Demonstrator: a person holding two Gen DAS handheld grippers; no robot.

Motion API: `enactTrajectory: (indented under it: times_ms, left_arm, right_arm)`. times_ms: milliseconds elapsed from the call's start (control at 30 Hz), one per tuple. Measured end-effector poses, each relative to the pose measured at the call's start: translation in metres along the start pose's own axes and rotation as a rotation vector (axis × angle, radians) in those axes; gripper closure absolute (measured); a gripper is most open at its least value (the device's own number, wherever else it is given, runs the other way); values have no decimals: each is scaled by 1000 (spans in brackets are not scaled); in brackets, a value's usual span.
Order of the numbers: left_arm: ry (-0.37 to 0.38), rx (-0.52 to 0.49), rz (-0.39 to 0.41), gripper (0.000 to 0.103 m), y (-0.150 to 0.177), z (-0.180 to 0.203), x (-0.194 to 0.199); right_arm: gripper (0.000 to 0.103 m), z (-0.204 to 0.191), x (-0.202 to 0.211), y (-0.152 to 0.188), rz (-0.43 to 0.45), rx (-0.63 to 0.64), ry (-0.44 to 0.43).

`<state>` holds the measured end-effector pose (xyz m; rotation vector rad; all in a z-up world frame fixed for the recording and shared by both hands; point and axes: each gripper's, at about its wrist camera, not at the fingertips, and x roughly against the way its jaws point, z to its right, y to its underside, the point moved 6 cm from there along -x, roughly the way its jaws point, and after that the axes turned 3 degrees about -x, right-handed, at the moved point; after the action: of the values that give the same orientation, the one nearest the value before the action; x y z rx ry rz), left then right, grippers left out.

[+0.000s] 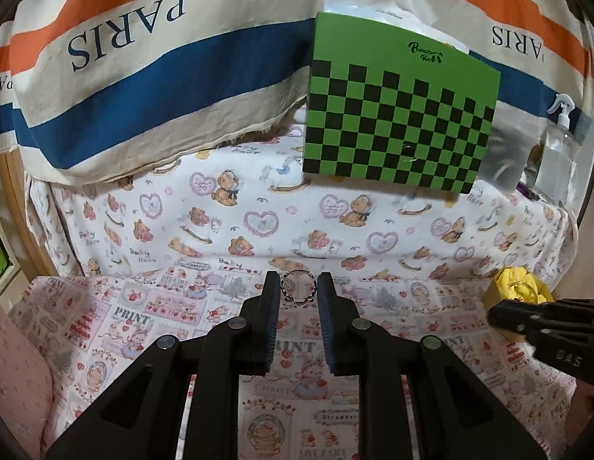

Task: Organize jewelry
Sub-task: 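Lift the ring with the left gripper while the right gripper grasps another small silver ring, then carry the ring to the box with the left gripper while the right gripper carries its ring there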

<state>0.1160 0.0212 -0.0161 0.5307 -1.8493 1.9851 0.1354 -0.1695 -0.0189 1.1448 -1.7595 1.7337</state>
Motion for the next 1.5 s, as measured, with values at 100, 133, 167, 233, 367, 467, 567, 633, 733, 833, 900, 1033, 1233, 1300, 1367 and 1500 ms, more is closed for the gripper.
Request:
enactTrajectory:
  times_ms: [100,133,167,233,367,467,567,633,733,833,900,1033,1233,1300,1367,1500]
  left_arm:
    - [-13,8,1,84,2,-3,-2]
    - [-16,6,3,84,3,-2,-2]
    - [-17,5,5,84,3,-2,-2]
    - [-11,8,10,84,3,-1,-1]
    - [-10,-5,23,84,3,3,2]
    - [-24,-25,33,84,4,7,2]
    - [-19,-38,26,84,6,10,-2]
    - [-18,-41,27,84,9,12,-4]
    - [-19,-51,22,84,11,15,-6]
    - [-21,-66,29,84,12,19,-5]
    - [-16,-71,27,84,13,21,-4]
    - [5,-72,37,84,10,26,4]
    - [55,-81,98,84,-5,39,32]
    - [76,-86,107,84,-12,47,38]
    - [99,-87,107,84,-20,56,41]
    - [164,-97,105,84,-35,81,44]
  right_arm:
    - [90,0,17,3,117,2,18]
    - [90,1,21,4,136,-1,15]
    - [90,3,26,5,153,-4,17]
    - [90,8,33,7,202,-9,15]
    - [90,18,48,9,280,-21,9]
    - [90,27,59,12,333,-28,61]
    - [90,35,63,15,357,-34,53]
    - [90,41,64,17,371,-49,52]
    - [90,45,62,22,364,-57,34]
    - [90,46,65,25,375,-49,34]
    - [90,47,69,25,387,-48,28]
    - [90,52,79,23,415,-58,21]
    - [90,69,101,15,473,-101,24]
    - [90,79,106,12,483,-131,18]
    - [90,90,109,9,483,-166,9]
    - [90,114,115,6,487,-247,-21]
